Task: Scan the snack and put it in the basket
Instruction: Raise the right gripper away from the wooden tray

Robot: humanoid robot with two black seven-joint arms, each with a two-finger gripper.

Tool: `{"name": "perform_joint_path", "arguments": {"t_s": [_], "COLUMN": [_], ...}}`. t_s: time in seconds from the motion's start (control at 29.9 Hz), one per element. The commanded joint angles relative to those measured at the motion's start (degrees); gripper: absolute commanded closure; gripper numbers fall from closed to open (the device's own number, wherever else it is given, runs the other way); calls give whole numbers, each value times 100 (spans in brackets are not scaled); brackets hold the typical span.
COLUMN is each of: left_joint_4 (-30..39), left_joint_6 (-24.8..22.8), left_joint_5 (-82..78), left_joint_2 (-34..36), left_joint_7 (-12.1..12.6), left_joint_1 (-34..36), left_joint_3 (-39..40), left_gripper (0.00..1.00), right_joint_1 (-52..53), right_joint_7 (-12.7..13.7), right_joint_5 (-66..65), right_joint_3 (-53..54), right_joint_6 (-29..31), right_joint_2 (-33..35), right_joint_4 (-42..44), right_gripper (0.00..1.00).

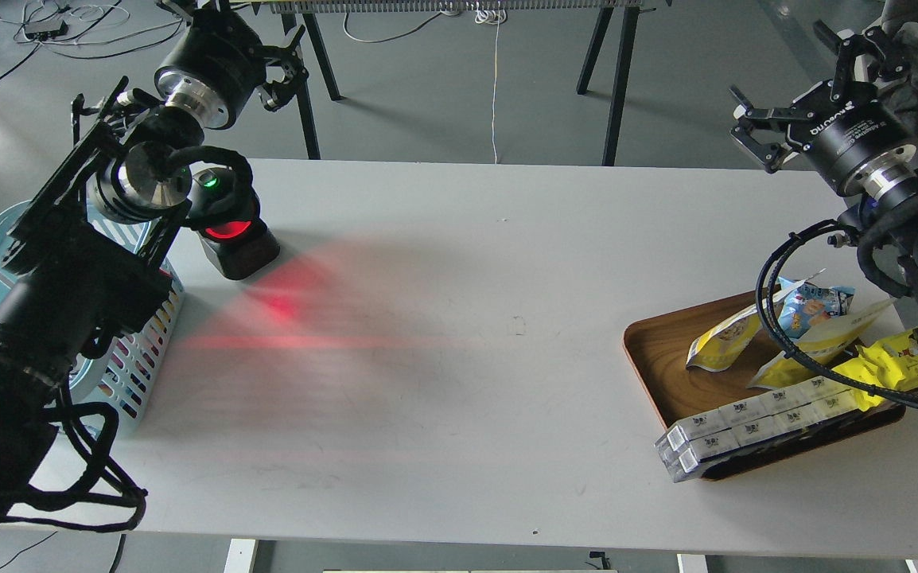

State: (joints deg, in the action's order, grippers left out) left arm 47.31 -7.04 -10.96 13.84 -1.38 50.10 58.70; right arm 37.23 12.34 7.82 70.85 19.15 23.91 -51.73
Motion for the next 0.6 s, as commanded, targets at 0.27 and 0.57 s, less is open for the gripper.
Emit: {"name": "perform_joint_path", "arguments": {"t_s": [0.27,0.57], "left_joint_4": [50,50], "left_joint_6": [0,0], "left_joint_5": [-2,-2], "left_joint_2": [40,136], "left_joint_7": [-3,6], "left_joint_1": [9,17], "left_joint_3": [-7,-25], "left_gripper": [0,0], "right_joint_1": [-5,389], "right_joint_7": [-22,49], "right_joint_5": [0,-44], "right_joint_3": [131,-297], "right_joint_6": [1,-61], "right_joint_2": [-36,25], "right_joint_4": [-30,102], "right_gripper": [0,0]}}
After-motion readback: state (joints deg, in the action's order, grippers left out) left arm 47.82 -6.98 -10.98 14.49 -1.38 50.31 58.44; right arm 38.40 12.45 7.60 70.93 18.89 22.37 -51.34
